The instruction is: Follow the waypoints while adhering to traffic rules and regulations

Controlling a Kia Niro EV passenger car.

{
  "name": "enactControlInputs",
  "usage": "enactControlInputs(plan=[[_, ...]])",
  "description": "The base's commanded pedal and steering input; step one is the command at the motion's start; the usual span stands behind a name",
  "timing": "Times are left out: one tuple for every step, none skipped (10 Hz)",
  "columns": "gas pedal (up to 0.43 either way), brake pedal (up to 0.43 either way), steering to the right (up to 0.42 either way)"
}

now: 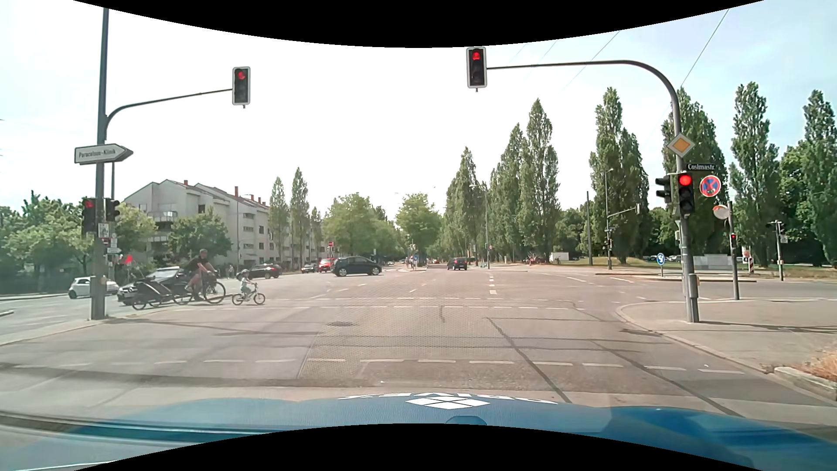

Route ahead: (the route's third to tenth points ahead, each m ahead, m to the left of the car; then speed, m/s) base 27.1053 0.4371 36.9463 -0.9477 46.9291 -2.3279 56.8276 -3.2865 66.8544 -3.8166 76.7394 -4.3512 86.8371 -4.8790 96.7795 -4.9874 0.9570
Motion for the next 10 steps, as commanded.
enactControlInputs(plan=[[0.000,0.238,0.003],[0.000,0.232,0.003],[0.000,0.226,0.003],[0.000,0.220,0.003],[0.000,0.220,0.003],[0.000,0.213,0.003],[0.000,0.213,0.003],[0.000,0.213,0.003],[0.000,0.207,0.003],[0.000,0.207,0.003]])
